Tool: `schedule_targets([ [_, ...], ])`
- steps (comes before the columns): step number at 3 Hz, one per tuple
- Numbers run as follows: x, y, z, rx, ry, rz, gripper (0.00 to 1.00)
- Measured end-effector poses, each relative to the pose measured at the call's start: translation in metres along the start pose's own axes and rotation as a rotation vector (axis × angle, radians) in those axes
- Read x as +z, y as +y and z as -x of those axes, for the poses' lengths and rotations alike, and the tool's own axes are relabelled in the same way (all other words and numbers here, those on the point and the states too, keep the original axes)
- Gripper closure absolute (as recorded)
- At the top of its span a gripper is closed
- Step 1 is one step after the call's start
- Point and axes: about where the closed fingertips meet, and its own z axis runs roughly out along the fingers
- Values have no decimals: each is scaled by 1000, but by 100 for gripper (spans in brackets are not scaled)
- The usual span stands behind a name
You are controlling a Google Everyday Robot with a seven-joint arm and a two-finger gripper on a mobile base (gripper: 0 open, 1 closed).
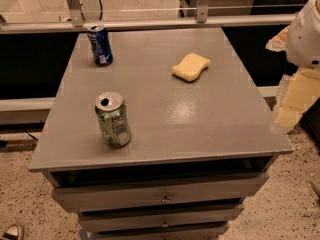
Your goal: Move green can near sponge
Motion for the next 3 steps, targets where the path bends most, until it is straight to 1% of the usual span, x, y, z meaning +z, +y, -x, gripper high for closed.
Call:
schedule_targets([
  [1,0,0,0,0,0,0,0],
  [2,17,0,24,-12,-69,23,0],
  [3,54,3,80,-13,-218,79,0],
])
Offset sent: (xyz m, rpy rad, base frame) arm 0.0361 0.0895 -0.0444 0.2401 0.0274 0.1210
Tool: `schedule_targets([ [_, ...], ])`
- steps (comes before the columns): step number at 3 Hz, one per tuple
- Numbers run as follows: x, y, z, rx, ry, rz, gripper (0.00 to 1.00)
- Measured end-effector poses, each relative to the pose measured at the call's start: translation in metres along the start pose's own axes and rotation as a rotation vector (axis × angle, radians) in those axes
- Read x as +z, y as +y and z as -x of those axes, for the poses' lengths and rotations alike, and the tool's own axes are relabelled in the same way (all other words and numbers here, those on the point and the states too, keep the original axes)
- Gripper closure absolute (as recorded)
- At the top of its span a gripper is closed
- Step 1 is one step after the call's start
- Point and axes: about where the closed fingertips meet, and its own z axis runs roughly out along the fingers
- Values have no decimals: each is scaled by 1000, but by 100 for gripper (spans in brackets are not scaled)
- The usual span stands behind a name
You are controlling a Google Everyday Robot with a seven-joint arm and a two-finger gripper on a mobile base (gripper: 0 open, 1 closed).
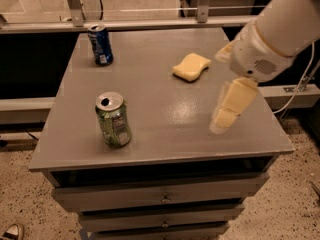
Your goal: Move green can near sponge
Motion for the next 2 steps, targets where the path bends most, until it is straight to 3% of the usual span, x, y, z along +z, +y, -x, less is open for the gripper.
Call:
schedule_targets([
  [2,77,18,96,1,-332,110,0],
])
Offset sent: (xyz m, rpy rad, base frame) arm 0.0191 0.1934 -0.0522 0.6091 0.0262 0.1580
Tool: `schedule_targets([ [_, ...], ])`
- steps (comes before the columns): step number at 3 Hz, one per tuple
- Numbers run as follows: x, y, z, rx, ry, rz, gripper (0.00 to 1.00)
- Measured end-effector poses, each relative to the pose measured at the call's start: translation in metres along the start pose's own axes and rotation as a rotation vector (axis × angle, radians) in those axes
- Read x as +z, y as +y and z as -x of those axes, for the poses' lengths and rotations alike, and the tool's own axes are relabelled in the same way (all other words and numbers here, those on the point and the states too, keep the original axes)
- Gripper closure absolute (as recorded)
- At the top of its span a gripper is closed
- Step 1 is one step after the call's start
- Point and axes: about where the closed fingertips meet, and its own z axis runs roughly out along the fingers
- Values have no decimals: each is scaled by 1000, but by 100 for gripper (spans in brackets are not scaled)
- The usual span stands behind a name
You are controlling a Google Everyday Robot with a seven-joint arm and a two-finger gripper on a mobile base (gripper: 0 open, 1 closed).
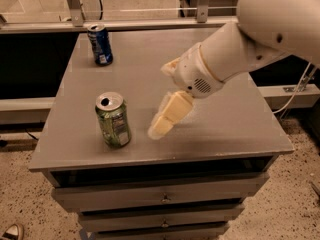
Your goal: Move green can near sponge
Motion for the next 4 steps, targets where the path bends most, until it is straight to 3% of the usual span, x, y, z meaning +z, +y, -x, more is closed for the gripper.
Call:
schedule_targets([
  [1,41,12,23,6,-161,47,0],
  [2,70,25,39,13,-281,88,0],
  [3,88,36,55,19,-361,126,0],
  [4,99,44,63,27,-403,152,16],
])
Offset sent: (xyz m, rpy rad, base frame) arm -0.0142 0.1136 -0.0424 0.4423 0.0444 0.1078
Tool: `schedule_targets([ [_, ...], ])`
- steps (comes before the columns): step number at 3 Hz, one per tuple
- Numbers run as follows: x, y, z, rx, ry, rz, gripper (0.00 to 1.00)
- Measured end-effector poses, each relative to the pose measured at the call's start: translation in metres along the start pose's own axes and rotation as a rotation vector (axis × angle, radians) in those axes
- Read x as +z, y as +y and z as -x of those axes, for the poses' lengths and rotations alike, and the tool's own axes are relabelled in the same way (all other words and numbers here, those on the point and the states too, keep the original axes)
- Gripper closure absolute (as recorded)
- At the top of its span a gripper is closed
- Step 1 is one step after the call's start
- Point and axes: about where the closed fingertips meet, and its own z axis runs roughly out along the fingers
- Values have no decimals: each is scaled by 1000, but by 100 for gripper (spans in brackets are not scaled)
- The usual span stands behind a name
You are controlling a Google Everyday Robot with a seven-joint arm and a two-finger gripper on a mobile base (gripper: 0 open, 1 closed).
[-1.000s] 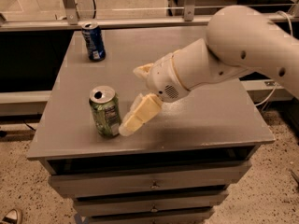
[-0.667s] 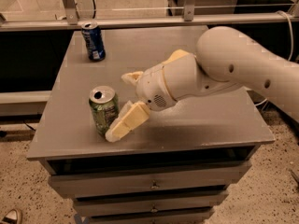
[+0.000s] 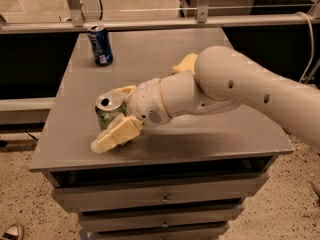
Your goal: Move green can near sponge
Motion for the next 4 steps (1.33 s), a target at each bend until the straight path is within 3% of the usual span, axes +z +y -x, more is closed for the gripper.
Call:
schedule_targets([
  [1,0,-2,-4,14,-18,-8,39],
  [2,-21,-12,-16,31,-8,-52,64],
  [3,-72,-33,-28,32,8,-148,87],
  [4,-141,-62,-34,17,39,-287,100],
])
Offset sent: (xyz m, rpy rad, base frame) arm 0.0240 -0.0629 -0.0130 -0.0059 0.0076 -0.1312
